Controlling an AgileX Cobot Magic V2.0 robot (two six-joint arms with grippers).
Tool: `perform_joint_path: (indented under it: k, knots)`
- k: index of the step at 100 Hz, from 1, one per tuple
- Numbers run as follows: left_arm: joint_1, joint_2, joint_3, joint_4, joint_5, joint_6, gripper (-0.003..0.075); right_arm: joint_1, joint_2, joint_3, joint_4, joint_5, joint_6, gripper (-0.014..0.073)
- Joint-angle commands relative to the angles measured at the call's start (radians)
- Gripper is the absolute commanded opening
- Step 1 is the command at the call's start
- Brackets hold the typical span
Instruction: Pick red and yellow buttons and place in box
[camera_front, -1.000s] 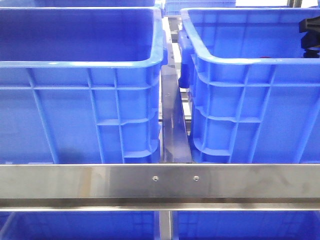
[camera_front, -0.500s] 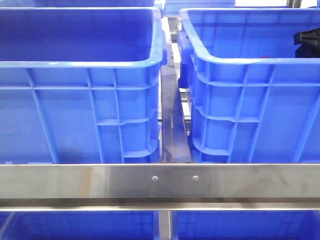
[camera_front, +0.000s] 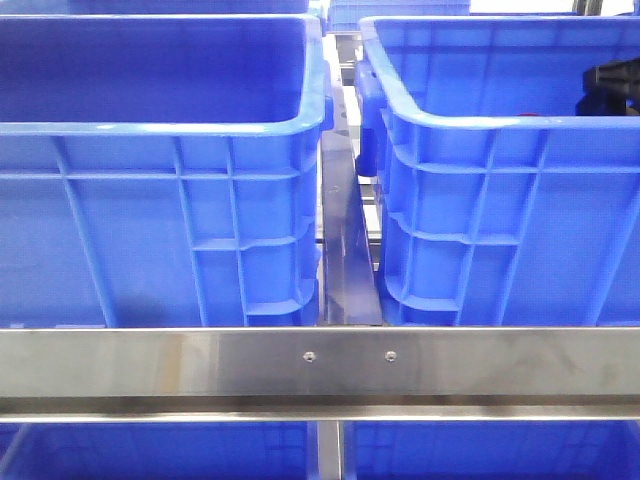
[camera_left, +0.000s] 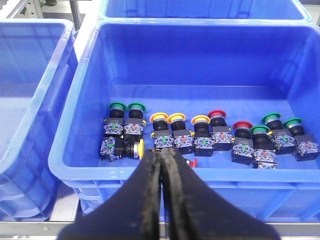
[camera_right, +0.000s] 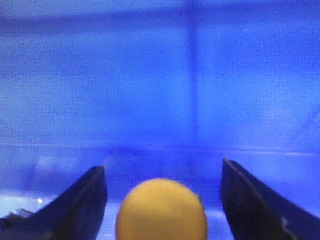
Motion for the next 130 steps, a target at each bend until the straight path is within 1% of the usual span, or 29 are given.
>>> perform_joint_path:
  k: [1, 18, 34, 54, 70, 86, 130]
  knots:
    - [0.004, 0.008, -0.024, -0.001, -0.072, -0.009, -0.0019, -0.005, -0.097, -0.023, 0.100, 0.045, -0.012, 0.0515]
    - [0.004, 0.008, -0.024, -0.001, -0.072, -0.009, -0.0019, -0.005, -0.205, 0.010, 0.100, 0.045, -0.011, 0.0507]
    - [0.004, 0.008, -0.024, -0.003, -0.072, -0.009, -0.0019, 0.000, -0.363, 0.086, 0.100, 0.015, -0.011, 0.0507]
    - [0.004, 0.008, -0.024, -0.004, -0.072, -0.009, -0.0019, 0.034, -0.588, 0.204, 0.100, -0.088, -0.012, 0.0507]
    - [0.004, 0.008, -0.024, -0.005, -0.072, -0.009, -0.0019, 0.086, -0.761, 0.309, 0.100, -0.181, -0.012, 0.0507]
    - [0.004, 0.008, -0.024, -0.005, -0.064, -0.009, -0.0019, 0.107, -0.920, 0.421, 0.100, -0.178, -0.011, 0.0507]
    - [0.004, 0.008, -0.024, -0.009, -0.061, -0.009, -0.0019, 0.107, -1.382, 0.755, 0.100, -0.180, -0.003, 0.0507]
